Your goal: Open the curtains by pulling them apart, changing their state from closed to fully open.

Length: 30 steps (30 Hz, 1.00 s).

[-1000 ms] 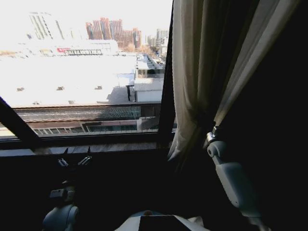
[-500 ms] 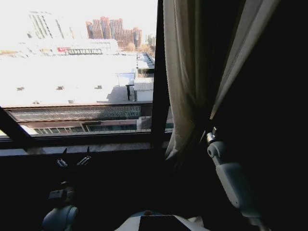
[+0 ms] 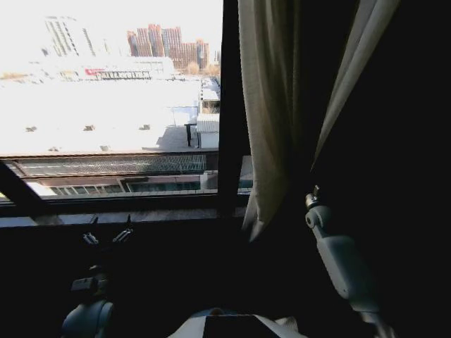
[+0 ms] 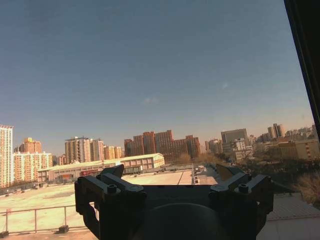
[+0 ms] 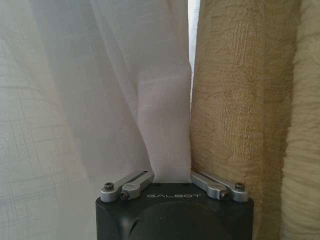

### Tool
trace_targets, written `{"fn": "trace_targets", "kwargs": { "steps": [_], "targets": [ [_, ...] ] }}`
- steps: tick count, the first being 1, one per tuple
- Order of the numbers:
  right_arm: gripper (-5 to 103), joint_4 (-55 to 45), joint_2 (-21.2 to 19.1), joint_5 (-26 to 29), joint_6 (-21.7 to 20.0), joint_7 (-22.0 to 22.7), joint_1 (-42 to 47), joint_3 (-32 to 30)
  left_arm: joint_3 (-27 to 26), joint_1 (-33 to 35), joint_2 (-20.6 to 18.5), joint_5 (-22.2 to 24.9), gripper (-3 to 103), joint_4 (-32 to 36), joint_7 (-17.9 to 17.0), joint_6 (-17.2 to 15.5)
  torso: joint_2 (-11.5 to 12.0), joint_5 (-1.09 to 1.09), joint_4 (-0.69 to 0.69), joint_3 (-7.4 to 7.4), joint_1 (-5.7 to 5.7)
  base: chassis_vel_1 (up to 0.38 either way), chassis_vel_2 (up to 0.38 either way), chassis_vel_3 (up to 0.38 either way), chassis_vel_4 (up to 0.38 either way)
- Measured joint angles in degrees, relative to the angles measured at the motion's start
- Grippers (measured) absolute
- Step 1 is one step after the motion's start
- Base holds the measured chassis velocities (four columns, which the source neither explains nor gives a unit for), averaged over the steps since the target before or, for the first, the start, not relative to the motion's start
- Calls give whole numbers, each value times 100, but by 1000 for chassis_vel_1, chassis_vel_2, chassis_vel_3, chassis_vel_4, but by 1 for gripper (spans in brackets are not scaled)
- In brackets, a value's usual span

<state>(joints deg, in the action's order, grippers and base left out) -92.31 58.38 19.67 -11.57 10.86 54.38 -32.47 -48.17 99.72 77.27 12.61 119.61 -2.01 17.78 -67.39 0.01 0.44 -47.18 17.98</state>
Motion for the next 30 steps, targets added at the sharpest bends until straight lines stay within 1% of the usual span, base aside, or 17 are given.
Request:
{"fn": "trace_targets", "kwargs": {
  "steps": [4, 9, 19, 30],
  "targets": [
    [0, 253, -110, 1, 58, 3, -61, -130, 32, -8, 19, 1, 100, -36, 1, 35, 0, -3, 0, 0, 0, 0, 0, 0, 0],
    [0, 580, -208, 13, 99, 3, -190, -215, 34, -7, 20, 9, 100, -59, 1, 66, 0, 0, -2, 0, 0, 0, 0, 0, 0],
    [0, 1046, -292, 22, 120, 4, -500, -347, 1, 15, 12, 37, 100, -119, 0, 159, 1, -2, -2, -1, 0, 0, 0, 0, 0],
    [0, 1600, -473, 16, 200, 46, -699, -585, -20, -5, -6, 58, 100, -133, -4, 165, 0, 0, -3, 0, 0, 0, 0, 0, 0]
  ]
}}
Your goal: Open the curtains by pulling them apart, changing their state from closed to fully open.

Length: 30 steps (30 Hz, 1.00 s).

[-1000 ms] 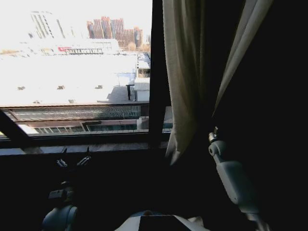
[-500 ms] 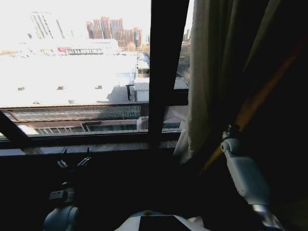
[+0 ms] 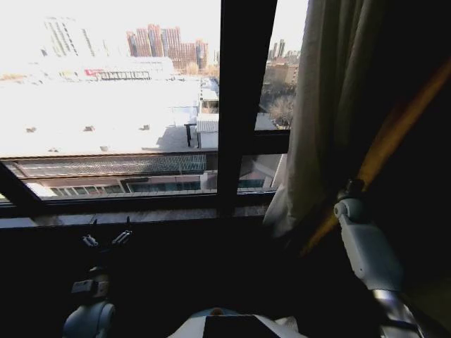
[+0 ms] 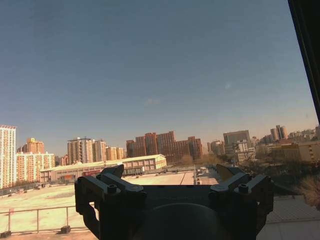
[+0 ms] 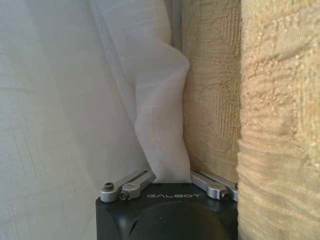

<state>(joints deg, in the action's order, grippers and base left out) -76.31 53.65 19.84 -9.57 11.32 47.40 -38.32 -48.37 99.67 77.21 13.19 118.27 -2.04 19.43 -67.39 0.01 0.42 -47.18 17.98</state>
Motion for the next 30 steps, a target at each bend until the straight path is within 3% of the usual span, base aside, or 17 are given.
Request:
{"fn": "trace_targets", "kwargs": {
  "steps": [10, 18, 21, 22, 26, 28, 29, 30],
  "targets": [
    [0, 390, -333, 138, 35, 40, -56, -191, -28, -4, -15, 10, 100, 5, -1, -14, 0, -1, 2, 0, 0, 0, 0, 0, 0],
    [-3, 280, -295, 159, 35, 48, 37, -207, -12, -10, -12, 7, 100, 33, -1, -27, 0, -1, 3, 0, 0, 0, 0, 0, 0],
    [12, -63, -154, 93, 0, 24, 190, -130, -25, 6, -8, 5, 100, 48, -1, -29, 0, -1, 3, 0, 0, 0, 0, 0, 0],
    [12, -63, -154, 93, 0, 24, 190, -130, -25, 6, -8, 5, 100, 48, -1, -29, 0, -1, 3, 0, 0, 0, 0, 0, 0],
    [33, -802, 39, 78, -108, -32, 533, 48, -32, 13, -6, 3, 100, 49, -1, -29, 0, 0, 1, 0, 0, 0, 0, 0, 0],
    [33, -1030, 93, 72, -146, -80, 646, 112, -32, 10, -6, 3, 100, 48, -1, -30, 0, 0, 2, 0, 0, 0, 0, 0, 0],
    [44, -1295, 161, 45, -167, -113, 789, 205, -32, 4, -5, 0, 100, 48, -1, -30, 0, 3, 1, 0, 0, 0, 0, 0, 0],
    [44, -1295, 161, 45, -167, -113, 789, 205, -32, 4, -5, 0, 100, 48, -1, -30, 0, 3, 1, 0, 0, 0, 0, 0, 0]
  ]
}}
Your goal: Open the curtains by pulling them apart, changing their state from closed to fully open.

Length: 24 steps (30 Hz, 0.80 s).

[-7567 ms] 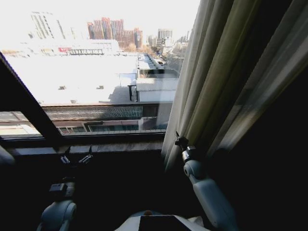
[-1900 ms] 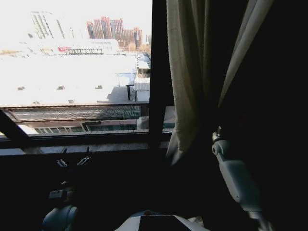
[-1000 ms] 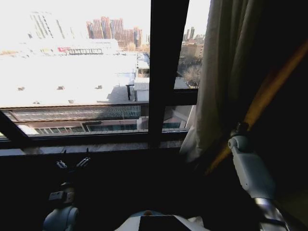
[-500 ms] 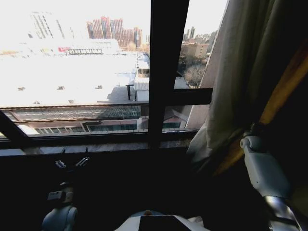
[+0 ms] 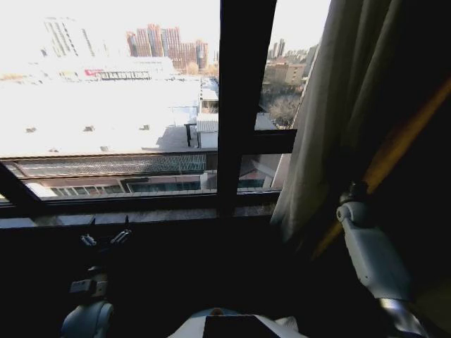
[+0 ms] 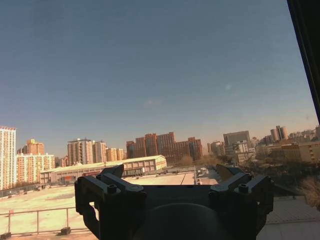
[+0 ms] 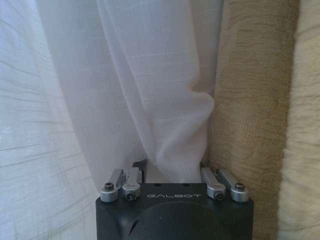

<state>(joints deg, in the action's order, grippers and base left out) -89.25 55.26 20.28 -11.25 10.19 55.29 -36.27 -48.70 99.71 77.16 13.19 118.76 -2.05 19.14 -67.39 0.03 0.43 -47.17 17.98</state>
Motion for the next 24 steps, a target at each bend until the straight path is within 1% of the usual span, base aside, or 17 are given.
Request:
{"fn": "trace_targets", "kwargs": {
  "steps": [1, 3, 4, 6, 7, 10, 11, 13, 15, 16, 17, 24],
  "targets": [
    [44, -269, 76, -40, -18, -20, 175, 123, 1, -9, 4, -9, 100, 0, -1, -2, 0, -2, -1, 0, 0, 0, 0, 0, 0],
    [54, -726, 165, -59, -86, -23, 431, 293, 6, -15, 6, -16, 100, 0, 1, -11, 0, -2, 0, 0, 0, 0, 0, 0, 0],
    [54, -726, 165, -59, -86, -23, 431, 293, 6, -15, 6, -16, 100, 0, 1, -11, 0, -2, 0, 0, 0, 0, 0, 0, 0],
    [66, -1328, 241, -59, -186, -23, 831, 541, 6, -21, 4, -17, 100, 3, 2, -19, 0, -2, 0, 0, 0, 0, 0, 0, 0],
    [66, -1328, 241, -59, -186, -23, 831, 541, 6, -21, 4, -17, 100, 3, 2, -19, 0, -2, 0, 0, 0, 0, 0, 0, 0],
    [82, -1984, 414, -78, -197, -18, 1431, 841, 11, -23, 1, -17, 100, -14, 2, -23, 0, -1, 0, 0, 0, 0, 0, 0, 0],
    [82, -1984, 414, -78, -197, -18, 1431, 841, 11, -23, 1, -17, 100, -14, 2, -23, 0, -1, 0, 0, 0, 0, 0, 0, 0],
    [92, -2243, 573, -185, -185, -10, 1749, 941, 19, -19, -1, -17, 100, -23, 2, -23, 0, -2, 0, 0, 0, 0, 0, 0, 0],
    [92, -2316, 646, -293, -136, -8, 1890, 980, 22, -18, -5, -17, 100, -25, 2, -23, 0, -1, 1, 0, 0, 0, 0, 0, 0],
    [97, -2358, 721, -419, -58, -6, 2009, 1007, 23, -20, -9, -17, 100, -26, 2, -24, 0, -1, 1, 0, 0, 0, 0, 0, 0],
    [99, -2408, 830, -575, 55, -1, 2166, 1025, 25, -20, -16, -17, 100, -26, 2, -24, 0, -2, 0, 0, 0, 0, 0, 0, 0],
    [100, -2578, 1139, -789, 396, 98, 2496, 942, 21, 6, -31, 5, 100, -38, 2, -20, 0, -2, -1, 0, 0, 0, 0, 0, 0]
  ]
}}
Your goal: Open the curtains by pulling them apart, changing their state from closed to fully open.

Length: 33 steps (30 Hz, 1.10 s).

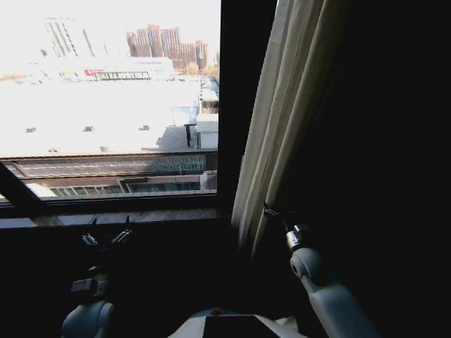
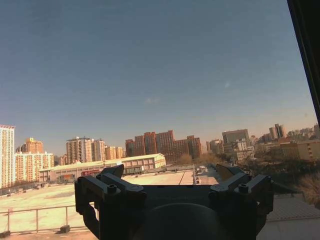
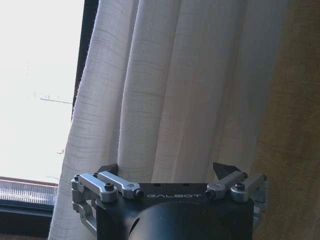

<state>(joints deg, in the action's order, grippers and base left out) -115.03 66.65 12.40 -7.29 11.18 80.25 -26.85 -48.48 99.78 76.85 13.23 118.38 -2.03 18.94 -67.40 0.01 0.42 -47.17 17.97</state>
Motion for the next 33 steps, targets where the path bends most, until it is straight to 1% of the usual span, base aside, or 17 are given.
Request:
{"fn": "trace_targets", "kwargs": {
  "steps": [3, 8, 11, 21, 24, 33],
  "targets": [
    [100, -20, 26, -62, 52, -14, 91, -23, -5, 6, -10, 17, 100, -5, 0, 0, 0, 0, 0, 0, 0, 0, 0, 0, 0],
    [100, 99, 192, -481, 317, -97, 294, 9, -8, 2, -57, 45, 100, -31, 0, -5, 0, -1, 1, 0, 0, 0, 0, 0, 0],
    [100, 98, 296, -609, 342, -119, 370, 84, -6, 7, -59, 45, 100, -26, 0, -52, 0, -1, 0, -1, 0, 0, 0, 0, 0],
    [100, 104, 385, -813, 381, -133, 358, 158, 44, -6, -17, -33, 100, 21, 4, -134, 0, -1, 0, -1, 0, 0, 0, 0, 0],
    [100, 243, 438, -876, 557, -143, 377, 158, 62, -11, -19, -62, 100, -25, 7, -127, 0, -1, 0, 0, 0, 0, 0, 0, 0],
    [100, 370, 445, -1017, 698, -190, 439, 165, 63, -6, -10, -90, 100, -50, 11, -111, 0, -2, 1, -1, 0, 30, 19, -23, -19]
  ]
}}
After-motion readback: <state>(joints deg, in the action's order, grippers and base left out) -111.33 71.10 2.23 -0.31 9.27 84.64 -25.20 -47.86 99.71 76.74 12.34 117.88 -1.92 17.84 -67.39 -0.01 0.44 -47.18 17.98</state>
